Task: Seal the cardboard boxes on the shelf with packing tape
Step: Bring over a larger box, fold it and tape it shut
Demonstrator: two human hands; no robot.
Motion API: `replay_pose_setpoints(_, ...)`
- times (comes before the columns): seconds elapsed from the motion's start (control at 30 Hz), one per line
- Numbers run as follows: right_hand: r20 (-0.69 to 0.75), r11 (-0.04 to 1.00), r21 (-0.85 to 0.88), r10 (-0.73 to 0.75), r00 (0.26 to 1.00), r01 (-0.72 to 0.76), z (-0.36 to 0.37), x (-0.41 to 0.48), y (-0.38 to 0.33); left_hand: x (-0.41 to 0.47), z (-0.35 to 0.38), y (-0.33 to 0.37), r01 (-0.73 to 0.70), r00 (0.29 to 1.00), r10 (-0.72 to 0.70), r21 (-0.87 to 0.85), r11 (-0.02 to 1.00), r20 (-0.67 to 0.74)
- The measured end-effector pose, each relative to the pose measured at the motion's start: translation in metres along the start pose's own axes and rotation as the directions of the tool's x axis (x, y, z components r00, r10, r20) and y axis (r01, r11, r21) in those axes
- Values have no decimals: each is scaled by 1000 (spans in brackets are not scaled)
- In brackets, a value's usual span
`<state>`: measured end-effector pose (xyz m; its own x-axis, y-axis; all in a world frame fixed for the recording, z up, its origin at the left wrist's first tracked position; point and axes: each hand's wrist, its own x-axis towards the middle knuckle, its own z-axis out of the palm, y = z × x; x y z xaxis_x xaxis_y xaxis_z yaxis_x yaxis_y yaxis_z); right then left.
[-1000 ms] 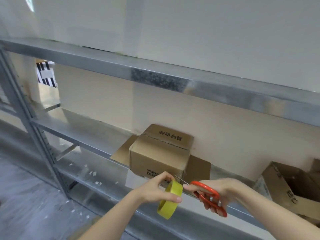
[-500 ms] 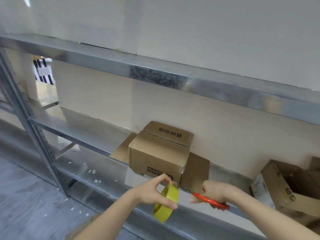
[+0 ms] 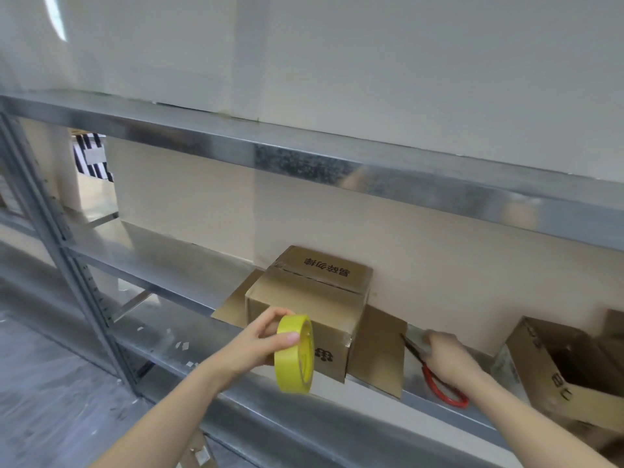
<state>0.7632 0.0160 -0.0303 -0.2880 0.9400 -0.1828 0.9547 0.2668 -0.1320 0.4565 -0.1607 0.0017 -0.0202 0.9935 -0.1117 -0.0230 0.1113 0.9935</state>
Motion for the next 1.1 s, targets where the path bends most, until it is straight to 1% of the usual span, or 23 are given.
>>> replay_pose_setpoints(0.03,-99,988,137,-63,993,77,-5,-1,-14,0,-1,3,-17,999,16,-34,999,-36)
replay_pose_setpoints(0.07,-187,950,273,-105,977,154,-10,-1,-29,1,-3,5,-35,997,31,-64,997,-72)
replay_pose_setpoints(0.1,-258,897,381,-132,957,226,-16,-2,-45,1,-4,7,-51,994,42,-91,995,-105)
replay_pose_setpoints(0.13,-298,845,465,-132,945,265,-23,0,-59,1,-4,11,-74,989,59,-108,991,-135)
replay_pose_setpoints(0.17,-323,806,516,-132,937,291,-28,3,-71,0,-4,15,-100,983,81,-112,989,-163)
replay_pose_setpoints(0.2,-334,787,537,-132,933,303,-32,8,-80,-3,-3,20,-122,977,101,-103,987,-189)
replay_pose_setpoints(0.27,-334,770,558,-132,933,309,-37,16,-92,-9,0,27,-145,964,123,-79,986,-237)
replay_pose_setpoints(0.33,-296,768,571,-137,945,290,-34,25,-99,-17,3,28,-153,956,129,-71,986,-262)
replay_pose_setpoints(0.43,-259,825,486,-182,949,290,-20,30,-102,-28,4,25,-147,953,131,-40,988,-274)
replay_pose_setpoints(0.5,-239,849,427,-226,944,311,-16,29,-97,-30,1,25,-146,943,128,-35,989,-307)
replay_pose_setpoints(0.63,-103,850,348,-385,917,396,-19,12,-85,-18,-2,27,-150,913,106,-83,985,-393)
replay_pose_setpoints(0.7,-26,863,268,-437,899,427,-25,6,-86,-9,2,30,-152,911,97,-106,983,-402)
replay_pose_setpoints(0.77,32,875,201,-456,889,441,-30,0,-91,-2,7,34,-148,915,93,-113,982,-392)
replay_pose_setpoints(0.93,-39,898,75,-432,901,434,-24,-5,-95,5,11,41,-155,921,114,-83,984,-373)
replay_pose_setpoints(1.03,-24,904,-16,-426,904,426,-17,-3,-99,4,5,38,-169,916,123,-89,982,-381)
replay_pose_setpoints(1.1,-9,900,-109,-425,905,422,-20,-2,-102,0,-2,39,-177,911,127,-93,980,-392)
